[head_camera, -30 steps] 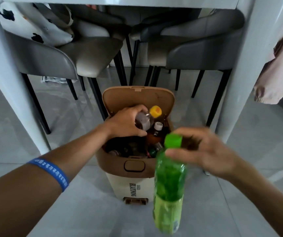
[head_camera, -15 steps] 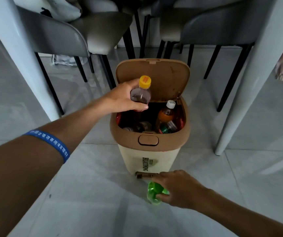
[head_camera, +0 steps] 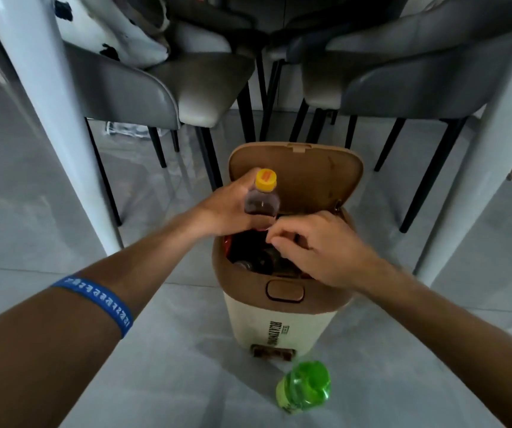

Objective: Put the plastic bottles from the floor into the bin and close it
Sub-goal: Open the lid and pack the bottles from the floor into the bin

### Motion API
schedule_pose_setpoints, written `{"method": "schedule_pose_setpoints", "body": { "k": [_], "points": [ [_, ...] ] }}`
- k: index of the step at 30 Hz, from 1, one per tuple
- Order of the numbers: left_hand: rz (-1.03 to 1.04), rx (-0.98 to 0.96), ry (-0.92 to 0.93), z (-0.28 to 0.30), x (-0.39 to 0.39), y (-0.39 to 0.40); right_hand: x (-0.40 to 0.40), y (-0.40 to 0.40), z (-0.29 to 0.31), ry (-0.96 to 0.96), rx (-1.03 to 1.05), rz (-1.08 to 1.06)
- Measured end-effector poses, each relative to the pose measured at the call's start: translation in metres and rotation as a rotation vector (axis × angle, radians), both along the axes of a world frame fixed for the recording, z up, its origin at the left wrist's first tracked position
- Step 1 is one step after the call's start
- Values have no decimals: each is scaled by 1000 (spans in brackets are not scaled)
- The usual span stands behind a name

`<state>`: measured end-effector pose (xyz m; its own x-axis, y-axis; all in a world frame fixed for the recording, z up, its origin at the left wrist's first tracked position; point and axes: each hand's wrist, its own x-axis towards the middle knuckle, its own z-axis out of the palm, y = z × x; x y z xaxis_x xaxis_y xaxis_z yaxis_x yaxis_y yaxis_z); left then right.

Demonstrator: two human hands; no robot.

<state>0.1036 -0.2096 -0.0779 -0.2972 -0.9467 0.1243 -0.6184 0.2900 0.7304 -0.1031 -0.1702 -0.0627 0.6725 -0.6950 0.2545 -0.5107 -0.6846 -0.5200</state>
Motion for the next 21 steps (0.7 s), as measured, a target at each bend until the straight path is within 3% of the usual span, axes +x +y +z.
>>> {"method": "schedule_pose_setpoints", "body": {
  "k": [2, 4, 9, 16, 21],
  "points": [
    [13, -33, 0, -1, 5, -1, 19, -29, -10, 363, 114, 88],
    [66, -75, -43, -4, 13, -2, 36, -44, -25, 599, 249, 171],
    [100, -64, 6, -6, 19, -3, 60, -56, -42, 786, 343, 250],
    [125, -44, 20, -6, 20, -2, 38, -56, -47, 578, 113, 228],
    [116, -90, -34, -1, 19, -3, -27, -66, -35, 312, -7, -187]
  ]
}}
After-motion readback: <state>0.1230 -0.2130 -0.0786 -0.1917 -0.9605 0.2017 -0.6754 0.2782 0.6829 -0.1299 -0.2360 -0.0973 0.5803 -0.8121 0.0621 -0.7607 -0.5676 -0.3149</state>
